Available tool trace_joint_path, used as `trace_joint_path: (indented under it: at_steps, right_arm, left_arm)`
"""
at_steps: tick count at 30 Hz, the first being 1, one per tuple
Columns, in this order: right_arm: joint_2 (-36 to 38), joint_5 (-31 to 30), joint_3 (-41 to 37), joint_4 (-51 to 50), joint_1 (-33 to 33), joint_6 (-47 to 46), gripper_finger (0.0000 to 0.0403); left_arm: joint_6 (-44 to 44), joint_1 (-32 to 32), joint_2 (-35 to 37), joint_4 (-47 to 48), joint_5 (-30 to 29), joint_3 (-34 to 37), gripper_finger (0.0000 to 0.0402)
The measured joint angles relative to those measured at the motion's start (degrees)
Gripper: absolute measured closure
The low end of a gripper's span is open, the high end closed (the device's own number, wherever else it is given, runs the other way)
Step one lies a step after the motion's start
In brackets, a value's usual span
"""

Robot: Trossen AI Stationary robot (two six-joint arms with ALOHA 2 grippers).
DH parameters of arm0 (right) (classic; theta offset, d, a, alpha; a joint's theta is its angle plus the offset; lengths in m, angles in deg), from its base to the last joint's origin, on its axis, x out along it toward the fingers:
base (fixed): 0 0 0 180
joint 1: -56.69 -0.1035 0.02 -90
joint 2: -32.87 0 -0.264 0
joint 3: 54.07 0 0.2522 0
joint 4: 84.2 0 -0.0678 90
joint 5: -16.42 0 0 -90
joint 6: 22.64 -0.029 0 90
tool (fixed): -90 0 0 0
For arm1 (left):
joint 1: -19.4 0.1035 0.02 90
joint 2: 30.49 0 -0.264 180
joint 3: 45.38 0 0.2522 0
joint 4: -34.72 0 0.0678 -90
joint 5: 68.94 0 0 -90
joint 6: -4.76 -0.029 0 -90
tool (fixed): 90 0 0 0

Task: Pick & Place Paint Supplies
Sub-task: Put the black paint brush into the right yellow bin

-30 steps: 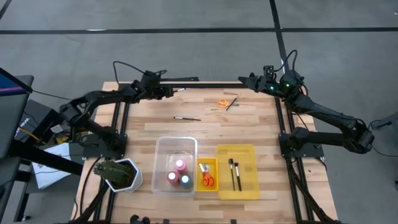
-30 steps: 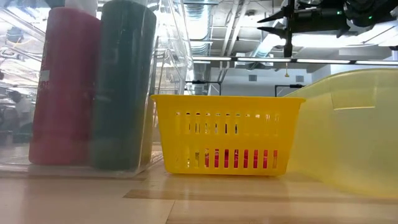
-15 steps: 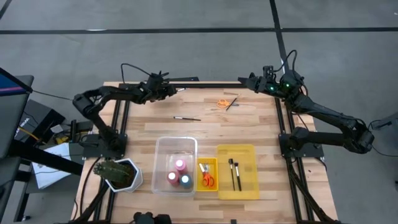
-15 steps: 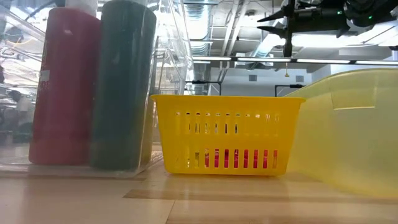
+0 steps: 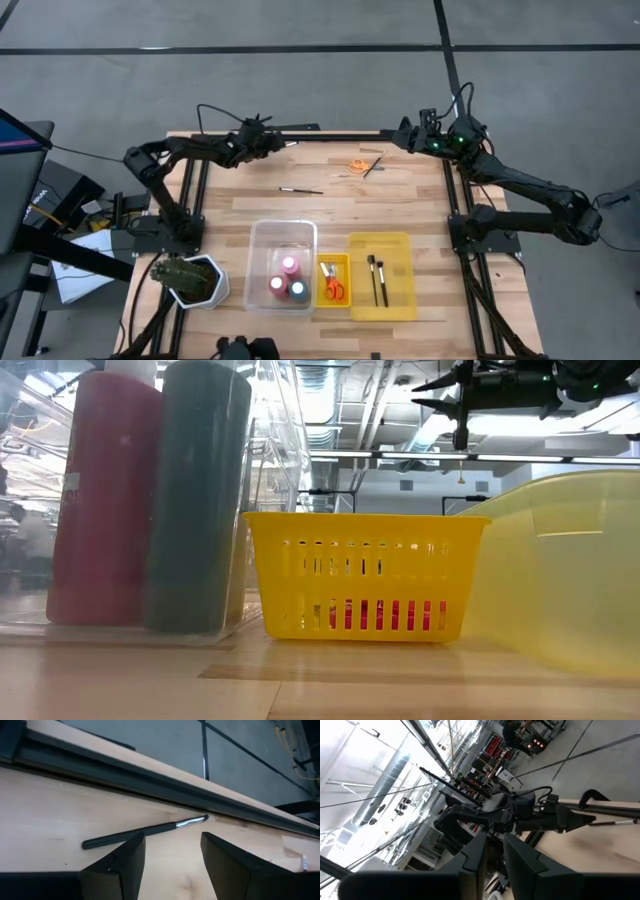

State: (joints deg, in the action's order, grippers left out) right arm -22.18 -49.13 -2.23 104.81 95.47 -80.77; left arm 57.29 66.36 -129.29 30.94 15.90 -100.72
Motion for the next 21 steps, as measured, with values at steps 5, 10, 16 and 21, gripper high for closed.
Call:
trace_joint_path:
  at_steps: [5, 10, 16, 21]
  right_arm:
    - [0.00, 0.00, 0.00, 0.02, -0.15, -0.22, 0.0341]
    - [-0.02, -0.08, 0.00, 0.02, -0.49, -0.39, 0.0341]
    - [-0.02, -0.22, 0.00, 0.00, -1.31, -0.37, 0.0341]
    - [-0.02, -0.23, 0.02, 0.03, -1.26, -0.05, 0.0341]
  left_arm:
    - [-0.03, -0.07, -2.21, 0.01, -1.04, -2.46, 0.0219]
    - [-1.59, -0.07, -3.57, 0.24, -1.00, -5.31, 0.0240]
    - [-3.01, -0.07, -5.54, 7.27, -1.45, -8.18, 0.0263]
    - [-3.01, -0.07, -6.02, 10.14, -2.19, -9.66, 0.0274]
